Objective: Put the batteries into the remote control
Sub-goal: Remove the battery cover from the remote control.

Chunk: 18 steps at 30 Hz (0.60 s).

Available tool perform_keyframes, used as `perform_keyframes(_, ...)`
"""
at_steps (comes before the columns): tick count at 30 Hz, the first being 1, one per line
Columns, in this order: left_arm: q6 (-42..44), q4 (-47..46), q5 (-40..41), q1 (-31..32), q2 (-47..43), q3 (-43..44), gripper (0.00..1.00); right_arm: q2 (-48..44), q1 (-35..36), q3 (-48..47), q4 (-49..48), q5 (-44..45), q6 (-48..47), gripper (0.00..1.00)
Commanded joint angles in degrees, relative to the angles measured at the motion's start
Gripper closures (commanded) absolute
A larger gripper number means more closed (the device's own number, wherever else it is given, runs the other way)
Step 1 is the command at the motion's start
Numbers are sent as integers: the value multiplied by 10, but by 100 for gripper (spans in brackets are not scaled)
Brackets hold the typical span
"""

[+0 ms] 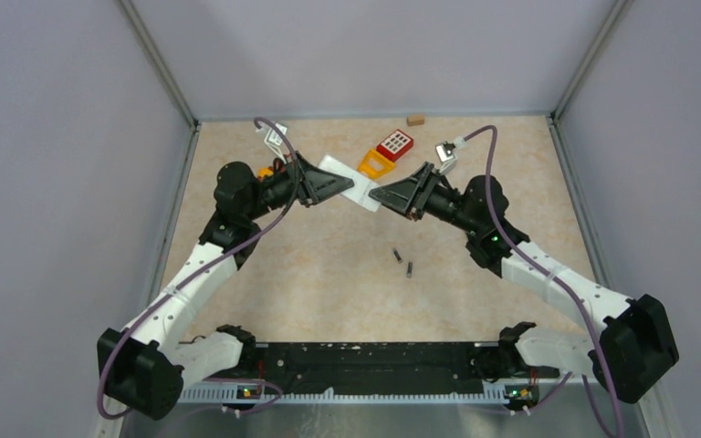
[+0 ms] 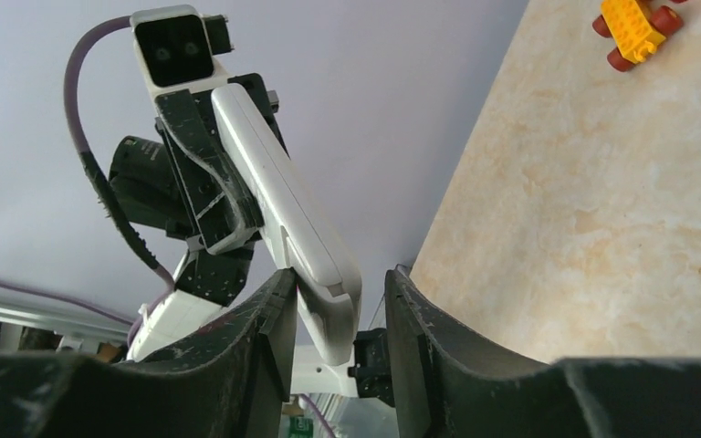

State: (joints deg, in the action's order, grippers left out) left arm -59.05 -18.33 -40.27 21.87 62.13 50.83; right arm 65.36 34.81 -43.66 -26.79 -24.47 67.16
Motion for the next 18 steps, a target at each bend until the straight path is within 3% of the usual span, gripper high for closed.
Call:
perform_keyframes(1,50,-12,23,2,-36,44,100,4,-3,-33,85,-9,4,61)
perform_keyframes(11,82,21,27,2,-36,50,100,8,-3,-43,83,-22,12,55)
perform_keyframes(18,99,41,31,2,-38,51,100,5,-3,-37,71,-24,24,67)
